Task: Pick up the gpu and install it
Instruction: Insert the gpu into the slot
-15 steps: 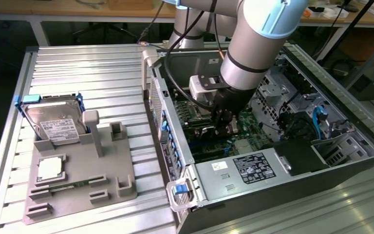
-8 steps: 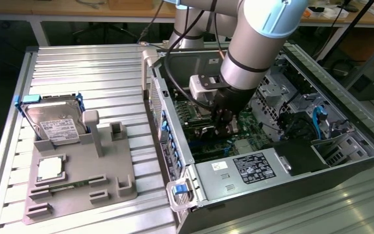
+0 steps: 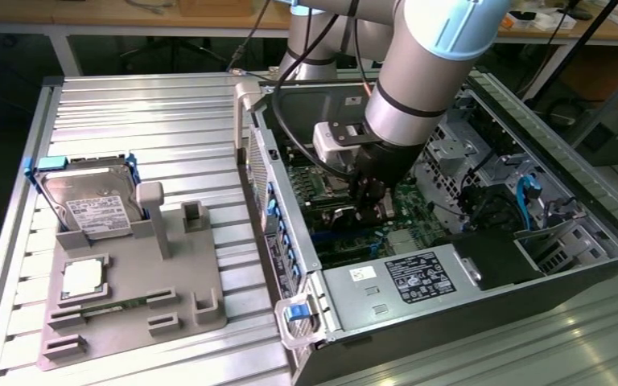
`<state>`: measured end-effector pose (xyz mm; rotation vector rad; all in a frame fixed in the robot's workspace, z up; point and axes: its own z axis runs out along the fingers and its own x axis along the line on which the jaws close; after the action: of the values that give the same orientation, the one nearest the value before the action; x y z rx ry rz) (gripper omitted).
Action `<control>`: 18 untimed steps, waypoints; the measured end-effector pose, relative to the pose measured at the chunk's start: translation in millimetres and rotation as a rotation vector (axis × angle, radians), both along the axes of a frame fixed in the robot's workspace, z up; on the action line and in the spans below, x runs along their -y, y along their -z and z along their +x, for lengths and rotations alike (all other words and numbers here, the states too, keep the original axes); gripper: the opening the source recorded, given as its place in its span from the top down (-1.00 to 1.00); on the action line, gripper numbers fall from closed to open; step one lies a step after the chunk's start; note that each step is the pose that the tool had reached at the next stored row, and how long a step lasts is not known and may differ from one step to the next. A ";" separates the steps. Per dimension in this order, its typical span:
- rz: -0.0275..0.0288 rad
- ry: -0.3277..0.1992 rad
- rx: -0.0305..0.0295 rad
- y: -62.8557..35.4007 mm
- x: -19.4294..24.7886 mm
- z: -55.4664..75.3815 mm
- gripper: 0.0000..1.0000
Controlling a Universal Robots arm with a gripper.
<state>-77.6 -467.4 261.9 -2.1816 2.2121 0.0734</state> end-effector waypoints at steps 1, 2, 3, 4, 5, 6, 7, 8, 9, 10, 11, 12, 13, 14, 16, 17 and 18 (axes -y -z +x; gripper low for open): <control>0.0000 0.000 0.0000 0.0 0.0 0.0 0.47; 0.0000 0.000 0.0000 0.0 0.0 0.0 0.47; -0.0001 0.000 0.0000 0.0 0.0 0.0 0.47; -0.0001 0.000 0.0000 0.0 0.0 0.0 0.47; -0.0001 0.000 -0.0001 -0.1 0.0 0.0 0.47; -0.0001 -0.001 0.0000 0.0 0.0 0.0 0.47; -0.0001 -0.003 -0.0001 -0.1 0.0 0.0 0.47; -0.0001 -0.007 0.0000 -0.1 0.1 0.0 0.47; -0.0003 -0.009 -0.0001 -0.2 0.7 0.1 0.47; -0.0002 -0.012 -0.0001 -0.1 1.7 0.0 0.47; -0.0001 -0.013 0.0000 0.0 1.8 0.0 0.47; -0.0001 -0.013 -0.0001 -0.1 1.8 0.0 0.47; -0.0001 -0.013 0.0000 0.0 1.8 -0.2 0.47; 0.0001 -0.013 0.0001 0.3 1.8 -1.7 0.47; -0.0001 -0.013 0.0007 1.8 1.8 -4.5 0.47; -0.0002 -0.013 0.0009 2.4 1.8 -5.5 0.47; -0.0002 -0.013 0.0007 2.7 1.8 -6.6 0.47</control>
<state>-84.2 -469.2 259.3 -2.1964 2.1973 0.0729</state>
